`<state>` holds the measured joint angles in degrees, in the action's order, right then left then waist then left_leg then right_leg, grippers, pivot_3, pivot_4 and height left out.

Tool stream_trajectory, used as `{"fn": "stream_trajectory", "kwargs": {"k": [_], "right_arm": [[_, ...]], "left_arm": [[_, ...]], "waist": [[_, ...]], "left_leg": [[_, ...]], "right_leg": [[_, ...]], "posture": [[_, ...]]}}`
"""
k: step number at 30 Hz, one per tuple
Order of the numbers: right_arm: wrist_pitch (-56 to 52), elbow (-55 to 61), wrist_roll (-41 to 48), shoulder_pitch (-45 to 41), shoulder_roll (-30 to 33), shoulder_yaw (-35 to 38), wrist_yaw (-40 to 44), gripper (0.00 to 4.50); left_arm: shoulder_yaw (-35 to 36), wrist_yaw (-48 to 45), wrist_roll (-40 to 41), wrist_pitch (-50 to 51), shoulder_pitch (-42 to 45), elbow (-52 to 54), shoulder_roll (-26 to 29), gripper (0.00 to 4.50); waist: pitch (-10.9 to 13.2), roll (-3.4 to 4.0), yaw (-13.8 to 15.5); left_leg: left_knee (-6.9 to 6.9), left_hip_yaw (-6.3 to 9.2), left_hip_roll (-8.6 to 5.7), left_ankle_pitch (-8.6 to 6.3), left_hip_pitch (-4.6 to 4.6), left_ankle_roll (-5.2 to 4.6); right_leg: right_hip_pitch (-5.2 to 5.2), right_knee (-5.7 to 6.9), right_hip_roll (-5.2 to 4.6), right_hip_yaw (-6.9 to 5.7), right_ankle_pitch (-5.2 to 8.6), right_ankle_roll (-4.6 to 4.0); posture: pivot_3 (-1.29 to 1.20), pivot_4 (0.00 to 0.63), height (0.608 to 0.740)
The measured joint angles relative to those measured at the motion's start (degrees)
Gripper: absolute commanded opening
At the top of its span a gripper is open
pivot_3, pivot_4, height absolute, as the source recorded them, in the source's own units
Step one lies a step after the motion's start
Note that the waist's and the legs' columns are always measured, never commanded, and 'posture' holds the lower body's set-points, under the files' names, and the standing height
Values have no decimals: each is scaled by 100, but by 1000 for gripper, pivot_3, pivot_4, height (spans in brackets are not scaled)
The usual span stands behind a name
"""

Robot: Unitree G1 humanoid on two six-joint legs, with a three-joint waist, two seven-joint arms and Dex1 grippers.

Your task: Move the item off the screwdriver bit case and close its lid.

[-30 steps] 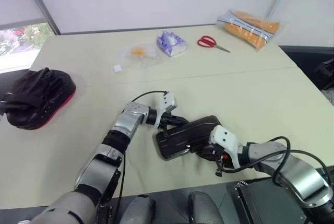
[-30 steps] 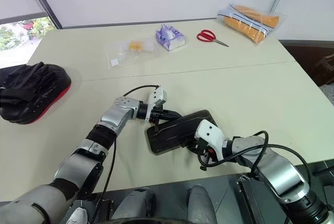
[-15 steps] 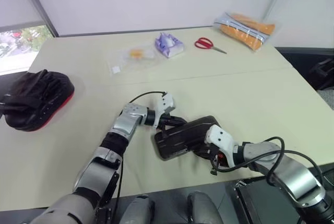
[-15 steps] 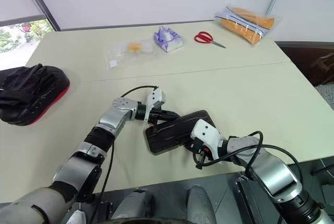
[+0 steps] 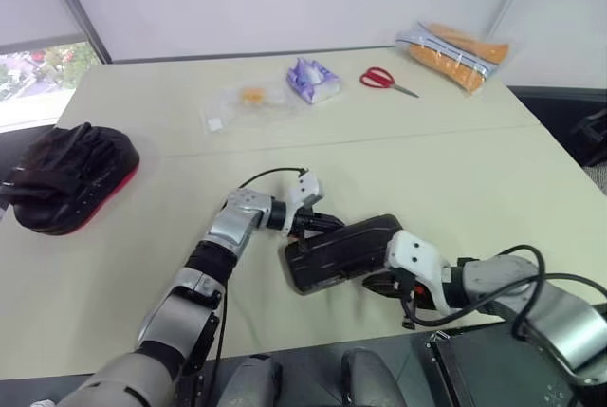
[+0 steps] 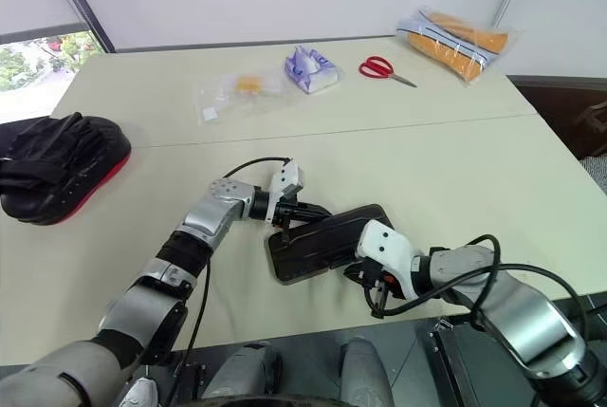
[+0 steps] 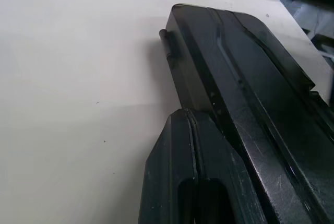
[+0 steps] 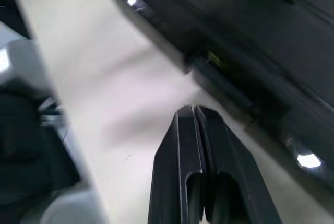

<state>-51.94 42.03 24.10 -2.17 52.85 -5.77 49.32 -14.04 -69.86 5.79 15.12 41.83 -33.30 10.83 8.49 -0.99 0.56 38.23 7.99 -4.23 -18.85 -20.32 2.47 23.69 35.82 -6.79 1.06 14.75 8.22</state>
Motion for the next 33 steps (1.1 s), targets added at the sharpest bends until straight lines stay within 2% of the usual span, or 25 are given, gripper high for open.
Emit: {"fn": "stream_trajectory", "kwargs": {"k": [3,9,16,22,29,33], "right_arm": [[-6,66,116,72,311,328,154,28],[120,60,229,-30,486,712,281,28],[252,-109,443,-397,1036,1200,721,28],[439,-475,610,-713,1381,1581,1102,28],[625,-635,611,-711,1476,1650,1253,28],[670,-701,608,-735,1480,1659,1248,28]], "left_arm": [[276,18,151,175,-2,150,358,0],[848,282,637,671,-151,874,732,0],[1076,485,1135,1374,-1227,2535,1336,0],[1548,586,1681,2031,-2051,4206,2345,0],[2092,799,2313,2606,-2564,5207,3004,0],[2242,929,2606,2756,-2792,5481,3103,0]], "waist": [[10,-2,-1],[18,4,19],[32,10,-1],[54,14,26],[63,25,13],[66,29,14]], "left_leg": [[0,0,1,0,-7,0],[2,-1,0,1,-13,1],[-1,-6,5,1,-15,2],[-1,-5,8,-4,-21,-7],[-3,-9,8,-9,-19,-16],[-3,-12,8,-9,-20,-15]], "right_leg": [[13,13,0,0,0,-1],[15,12,-3,2,0,-1],[25,15,-2,6,0,-1],[28,14,-5,7,0,-2],[30,14,-6,8,0,-2],[30,14,-7,11,0,-2]], "posture": [[0,150,740],[0,150,740],[0,150,740],[0,150,740],[0,150,740],[0,150,740]]}}
